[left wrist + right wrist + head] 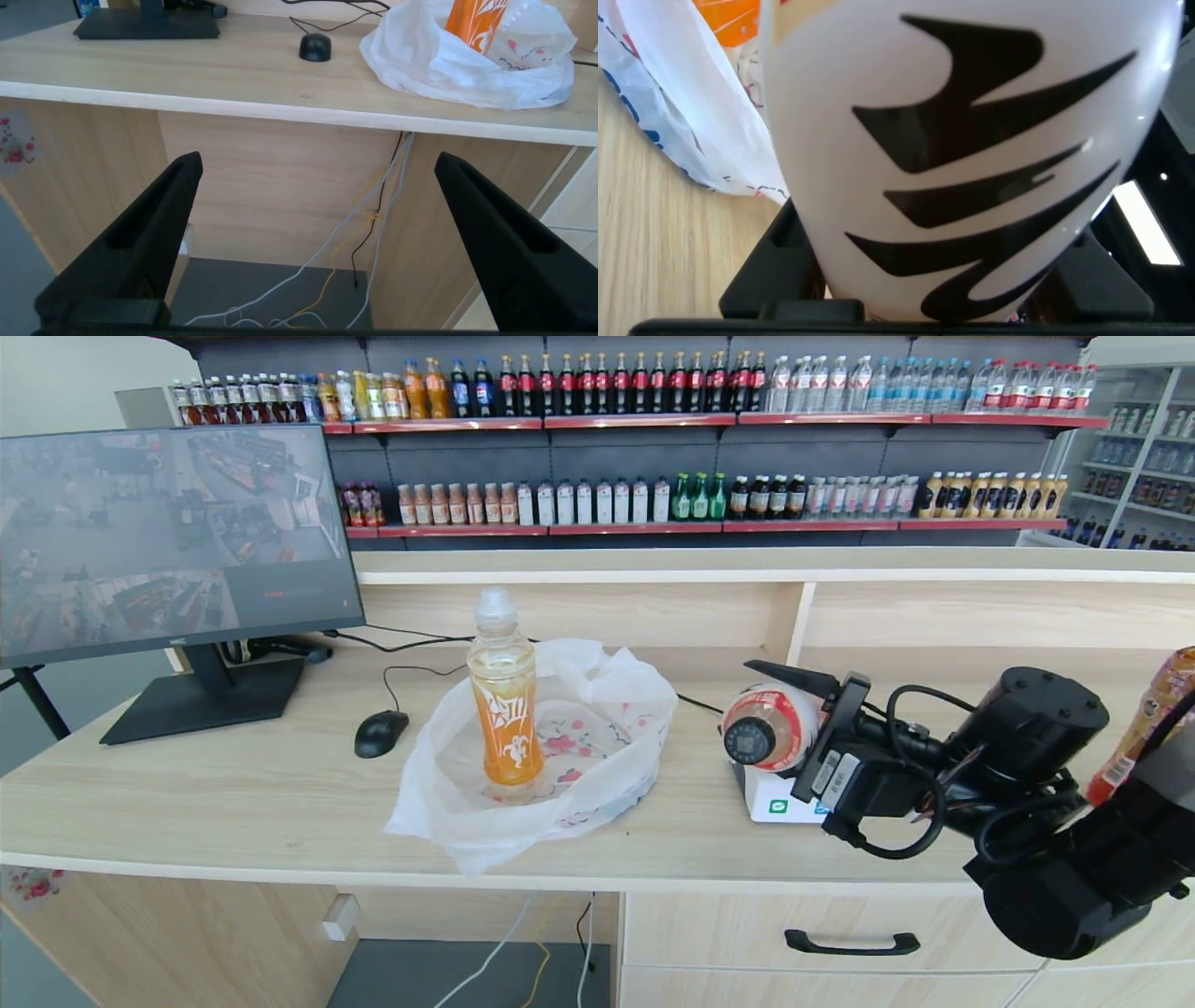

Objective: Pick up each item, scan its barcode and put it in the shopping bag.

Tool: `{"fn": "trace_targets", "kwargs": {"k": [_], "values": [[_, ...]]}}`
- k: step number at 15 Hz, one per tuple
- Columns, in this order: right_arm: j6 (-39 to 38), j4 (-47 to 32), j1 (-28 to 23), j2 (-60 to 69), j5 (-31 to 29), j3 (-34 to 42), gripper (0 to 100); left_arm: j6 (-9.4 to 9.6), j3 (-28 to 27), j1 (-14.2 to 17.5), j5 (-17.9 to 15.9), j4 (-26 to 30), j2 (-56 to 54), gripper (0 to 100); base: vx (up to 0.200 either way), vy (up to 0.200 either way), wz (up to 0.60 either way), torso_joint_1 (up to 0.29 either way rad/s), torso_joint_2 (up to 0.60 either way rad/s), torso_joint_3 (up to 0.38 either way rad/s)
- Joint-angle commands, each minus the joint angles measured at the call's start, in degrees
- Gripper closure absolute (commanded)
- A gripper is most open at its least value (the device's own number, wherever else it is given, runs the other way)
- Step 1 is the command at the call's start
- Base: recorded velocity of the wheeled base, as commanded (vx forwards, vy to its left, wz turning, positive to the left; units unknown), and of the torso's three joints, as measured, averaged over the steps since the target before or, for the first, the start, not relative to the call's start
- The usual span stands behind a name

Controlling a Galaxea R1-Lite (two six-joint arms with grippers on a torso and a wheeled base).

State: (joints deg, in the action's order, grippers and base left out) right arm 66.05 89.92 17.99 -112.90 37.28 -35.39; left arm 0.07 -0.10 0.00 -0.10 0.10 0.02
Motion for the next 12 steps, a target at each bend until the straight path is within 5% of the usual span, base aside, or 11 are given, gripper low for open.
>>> {"fn": "trace_targets", "kwargs": {"k": [1, 7, 12], "values": [[-1.62, 0.08, 0.38, 3.56, -0.01, 0.50, 100, 0.01, 0.01, 0.09, 0.01, -0.01, -0.02, 0, 0.000, 0.000, 0.00, 0.000, 0.00, 0.000], [-11.73, 0.08, 4.16, 12.53, -4.32, 0.58, 100, 0.10, 0.01, 0.00, 0.01, -0.01, -0.02, 0, 0.000, 0.000, 0.00, 0.000, 0.00, 0.000], [-22.63, 0.08, 13.82, 19.03, -21.19, 0.50, 100, 0.19, 0.01, 0.00, 0.01, -0.01, -0.02, 0, 0.000, 0.000, 0.00, 0.000, 0.00, 0.000]]}}
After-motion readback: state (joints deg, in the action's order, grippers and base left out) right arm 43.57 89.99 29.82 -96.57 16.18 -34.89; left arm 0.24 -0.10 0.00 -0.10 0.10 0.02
